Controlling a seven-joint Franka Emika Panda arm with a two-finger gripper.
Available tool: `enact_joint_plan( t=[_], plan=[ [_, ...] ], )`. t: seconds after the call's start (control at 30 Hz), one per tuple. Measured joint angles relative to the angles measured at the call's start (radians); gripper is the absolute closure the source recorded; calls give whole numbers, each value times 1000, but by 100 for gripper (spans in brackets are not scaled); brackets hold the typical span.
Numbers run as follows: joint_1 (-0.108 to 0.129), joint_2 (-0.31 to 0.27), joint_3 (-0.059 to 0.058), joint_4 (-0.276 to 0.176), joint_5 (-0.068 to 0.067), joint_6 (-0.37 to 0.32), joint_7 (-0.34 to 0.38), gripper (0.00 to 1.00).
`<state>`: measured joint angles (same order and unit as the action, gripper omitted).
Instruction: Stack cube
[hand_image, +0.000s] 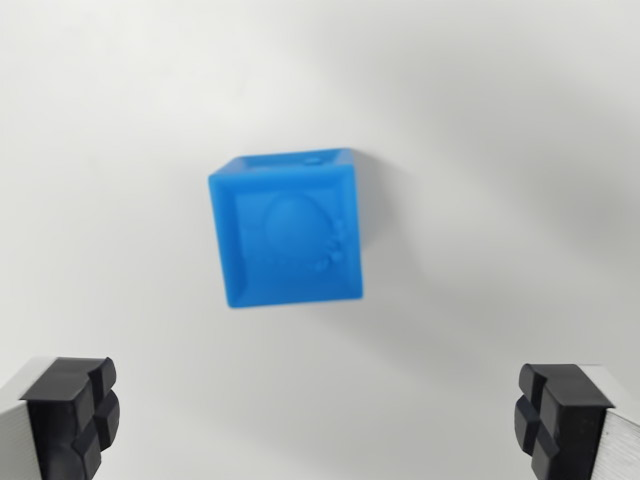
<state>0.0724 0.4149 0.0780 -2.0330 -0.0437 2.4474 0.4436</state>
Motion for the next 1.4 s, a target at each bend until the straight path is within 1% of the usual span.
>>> enact_joint_plan(
  t=[0.13,0.27,0.63,1.03,1.33,1.37,1.4],
  plan=[
    [9,34,5,8,-9,20,-28,0],
    [15,63,5,12,-12,44,-33,0],
    [18,161,-3,24,-23,127,-32,0],
    [30,246,-16,48,-26,191,-32,0],
    [34,271,-21,56,-26,207,-32,0],
    [34,272,-22,57,-26,207,-32,100],
    [34,272,-22,57,-26,208,-32,100]
  ],
)
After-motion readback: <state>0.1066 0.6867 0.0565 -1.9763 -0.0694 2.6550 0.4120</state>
